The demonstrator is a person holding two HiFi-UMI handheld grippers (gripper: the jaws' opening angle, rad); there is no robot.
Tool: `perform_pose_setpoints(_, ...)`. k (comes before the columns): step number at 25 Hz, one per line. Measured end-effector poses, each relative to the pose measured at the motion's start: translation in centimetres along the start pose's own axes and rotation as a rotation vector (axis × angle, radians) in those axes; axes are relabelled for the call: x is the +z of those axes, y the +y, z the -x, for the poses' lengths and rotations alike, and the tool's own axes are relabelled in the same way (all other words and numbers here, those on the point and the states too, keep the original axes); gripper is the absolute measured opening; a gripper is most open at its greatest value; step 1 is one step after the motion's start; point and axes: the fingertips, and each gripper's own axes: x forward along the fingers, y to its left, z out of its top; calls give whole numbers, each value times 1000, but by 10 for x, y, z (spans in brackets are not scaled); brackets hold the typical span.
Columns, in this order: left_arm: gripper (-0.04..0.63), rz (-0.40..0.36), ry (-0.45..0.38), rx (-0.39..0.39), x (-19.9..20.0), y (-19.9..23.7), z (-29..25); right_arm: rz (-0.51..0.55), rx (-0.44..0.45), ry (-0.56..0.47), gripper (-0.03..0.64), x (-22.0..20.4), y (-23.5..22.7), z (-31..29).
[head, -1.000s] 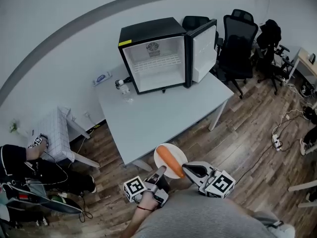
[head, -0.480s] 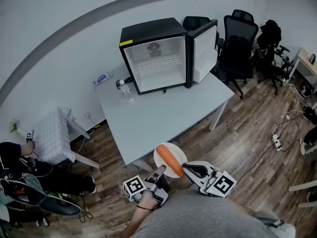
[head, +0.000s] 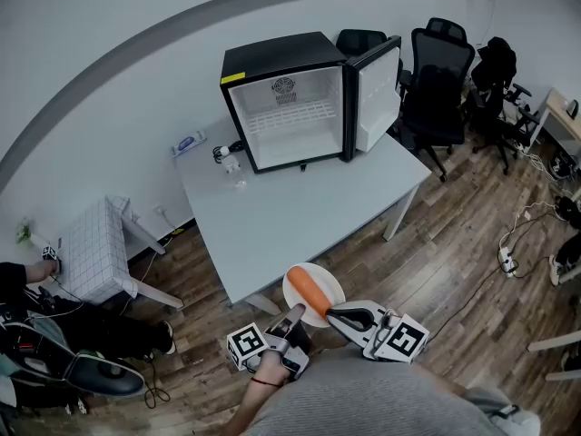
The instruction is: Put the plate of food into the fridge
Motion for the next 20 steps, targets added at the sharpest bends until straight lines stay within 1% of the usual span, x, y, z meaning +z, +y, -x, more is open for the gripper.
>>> perform_pose_setpoints(7, 35, 2, 5, 4, 7, 4, 2, -40, -29, -9, 14, -3, -10, -7)
perform_pose_setpoints(11, 35, 0, 11, -2, 10, 4, 0, -48, -41, 5, 14, -6, -14, -9)
perform_pose_setpoints(15, 35, 58, 16, -37, 9, -4, -9, -65, -61, -5, 14, -4, -22, -8)
perform_pose_setpoints(18, 35, 49, 17, -20, 15, 2, -14, -74, -76, -11, 14, -4, -34, -8)
perform_pose_setpoints(20, 35, 57, 13, -25, 19, 0, -20, -76, -80, -15, 14, -3, -42, -9)
